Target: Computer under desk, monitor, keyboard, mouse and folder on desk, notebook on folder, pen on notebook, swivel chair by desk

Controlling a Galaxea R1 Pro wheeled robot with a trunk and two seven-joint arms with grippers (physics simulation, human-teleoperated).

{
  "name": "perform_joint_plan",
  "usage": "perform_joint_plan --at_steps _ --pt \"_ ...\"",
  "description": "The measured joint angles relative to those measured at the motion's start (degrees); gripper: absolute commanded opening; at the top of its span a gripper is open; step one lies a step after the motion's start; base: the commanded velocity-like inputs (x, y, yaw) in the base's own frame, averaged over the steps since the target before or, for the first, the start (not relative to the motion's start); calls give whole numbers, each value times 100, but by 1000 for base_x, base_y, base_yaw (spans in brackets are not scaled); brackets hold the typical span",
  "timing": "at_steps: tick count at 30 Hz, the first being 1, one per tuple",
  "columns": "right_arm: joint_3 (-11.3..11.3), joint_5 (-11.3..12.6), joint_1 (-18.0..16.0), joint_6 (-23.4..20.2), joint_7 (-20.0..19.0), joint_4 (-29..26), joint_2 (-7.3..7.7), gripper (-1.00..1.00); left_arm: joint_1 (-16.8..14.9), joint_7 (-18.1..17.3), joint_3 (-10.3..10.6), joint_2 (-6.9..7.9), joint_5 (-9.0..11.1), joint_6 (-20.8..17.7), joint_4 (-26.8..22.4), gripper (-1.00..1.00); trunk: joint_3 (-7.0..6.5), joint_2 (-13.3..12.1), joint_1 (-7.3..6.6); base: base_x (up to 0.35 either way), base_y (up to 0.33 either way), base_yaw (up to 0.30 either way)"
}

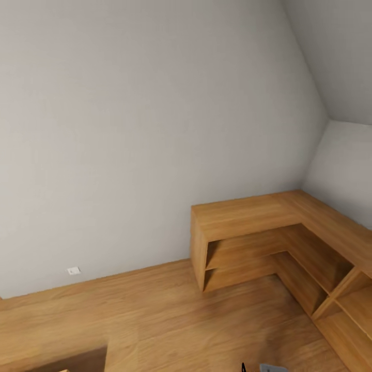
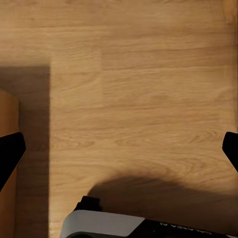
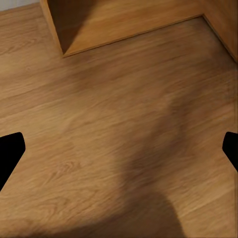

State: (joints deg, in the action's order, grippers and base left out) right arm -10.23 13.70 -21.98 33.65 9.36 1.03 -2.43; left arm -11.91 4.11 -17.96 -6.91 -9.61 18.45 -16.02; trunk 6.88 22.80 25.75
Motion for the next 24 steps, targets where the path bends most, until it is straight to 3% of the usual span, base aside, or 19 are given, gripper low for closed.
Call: perform_joint_plan --at_steps 24 --pt "0 2 0 0 -3 0 0 100 0 -1 0 0 2 0 1 100 -121 0 0 0 0 -227"
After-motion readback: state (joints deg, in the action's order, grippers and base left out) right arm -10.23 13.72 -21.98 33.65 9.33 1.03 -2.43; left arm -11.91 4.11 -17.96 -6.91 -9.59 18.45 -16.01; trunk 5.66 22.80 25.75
